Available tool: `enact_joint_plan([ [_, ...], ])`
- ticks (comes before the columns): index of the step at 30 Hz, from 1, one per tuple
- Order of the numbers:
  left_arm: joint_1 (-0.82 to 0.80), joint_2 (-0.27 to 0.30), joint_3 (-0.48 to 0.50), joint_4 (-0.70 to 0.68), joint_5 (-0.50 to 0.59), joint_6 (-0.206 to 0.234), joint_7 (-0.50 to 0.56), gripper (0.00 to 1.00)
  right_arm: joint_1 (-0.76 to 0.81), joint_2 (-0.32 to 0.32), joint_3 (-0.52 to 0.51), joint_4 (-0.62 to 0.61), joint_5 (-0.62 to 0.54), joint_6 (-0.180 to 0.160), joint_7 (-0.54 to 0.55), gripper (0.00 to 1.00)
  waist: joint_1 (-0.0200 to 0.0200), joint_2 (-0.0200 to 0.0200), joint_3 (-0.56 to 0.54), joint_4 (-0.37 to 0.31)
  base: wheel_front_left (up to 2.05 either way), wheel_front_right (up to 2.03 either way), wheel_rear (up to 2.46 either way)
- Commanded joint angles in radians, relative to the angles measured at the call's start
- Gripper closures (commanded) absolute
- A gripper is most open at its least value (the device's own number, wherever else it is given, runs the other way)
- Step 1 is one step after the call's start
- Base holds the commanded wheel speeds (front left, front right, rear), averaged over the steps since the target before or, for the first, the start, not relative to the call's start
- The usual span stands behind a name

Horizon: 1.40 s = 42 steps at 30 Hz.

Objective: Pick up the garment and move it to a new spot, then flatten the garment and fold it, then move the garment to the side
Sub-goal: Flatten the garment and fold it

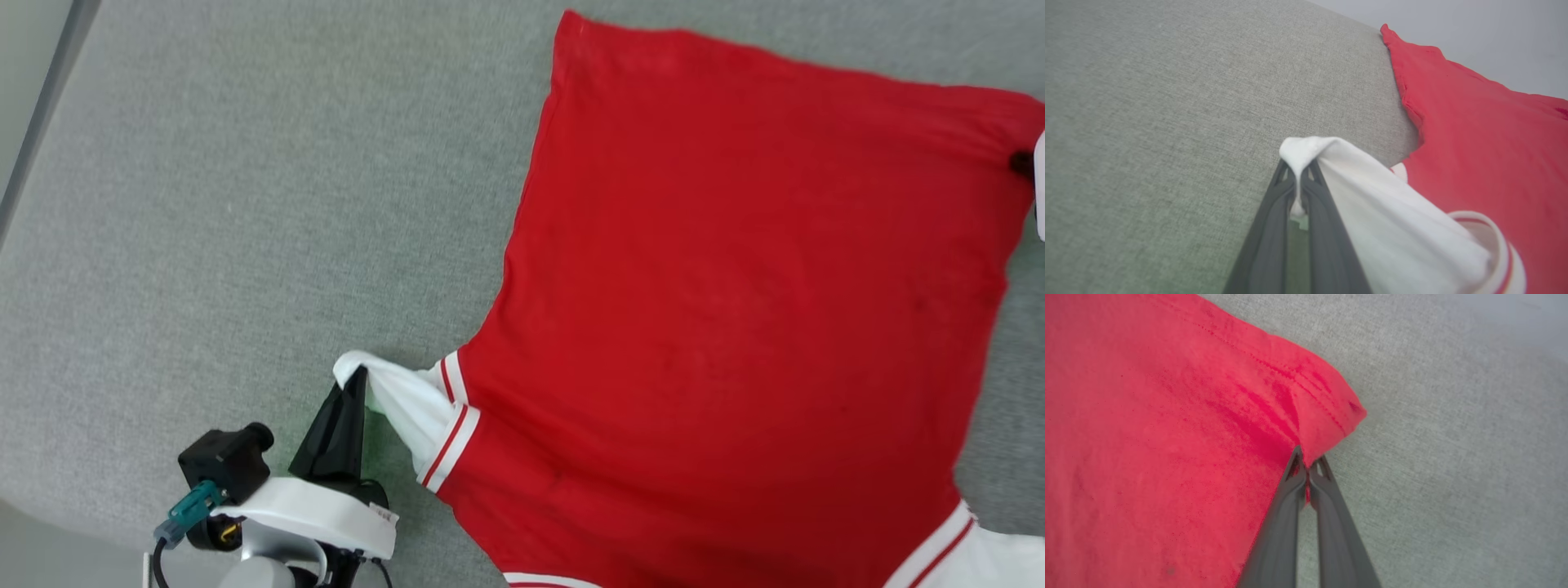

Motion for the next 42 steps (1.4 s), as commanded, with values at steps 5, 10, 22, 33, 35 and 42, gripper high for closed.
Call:
enact_joint_plan([
  [5, 0.047, 0.015, 0.012, 0.026, -0.005, 0.009, -0.003, 1.00, 0.099, -0.043, 0.033, -0.073, 0.090, -0.001, -0.088, 1.00, 0.0000, 0.0000, -0.122, -0.058, 0.00, 0.00, 0.00],
  [10, 0.098, 0.032, 0.025, 0.027, -0.011, 0.025, 0.005, 1.00, 0.225, -0.090, 0.035, -0.171, 0.151, -0.001, -0.146, 1.00, 0.0000, 0.0000, -0.203, -0.104, 0.00, 0.00, 0.00],
  [22, 0.222, 0.072, 0.050, -0.006, -0.026, 0.071, 0.032, 1.00, 0.667, -0.132, -0.106, -0.379, 0.198, -0.001, -0.202, 1.00, 0.0000, 0.0000, -0.341, -0.191, 0.00, 0.00, 0.00],
  [33, 0.273, 0.095, 0.050, -0.041, -0.029, 0.090, 0.052, 1.00, 1.095, -0.015, -0.285, -0.442, 0.162, -0.001, -0.192, 1.00, 0.0000, 0.0000, -0.375, -0.215, 0.00, 0.00, 0.00],
  [35, 0.272, 0.098, 0.050, -0.045, -0.030, 0.091, 0.054, 1.00, 1.151, 0.016, -0.299, -0.433, 0.155, -0.001, -0.190, 1.00, 0.0000, 0.0000, -0.375, -0.215, 0.00, 0.00, 0.00],
  [42, 0.268, 0.104, 0.043, -0.048, -0.028, 0.096, 0.061, 1.00, 1.236, 0.089, -0.304, -0.387, 0.135, -0.001, -0.201, 0.86, 0.0000, 0.0000, -0.369, -0.218, 0.00, 0.00, 0.00],
])
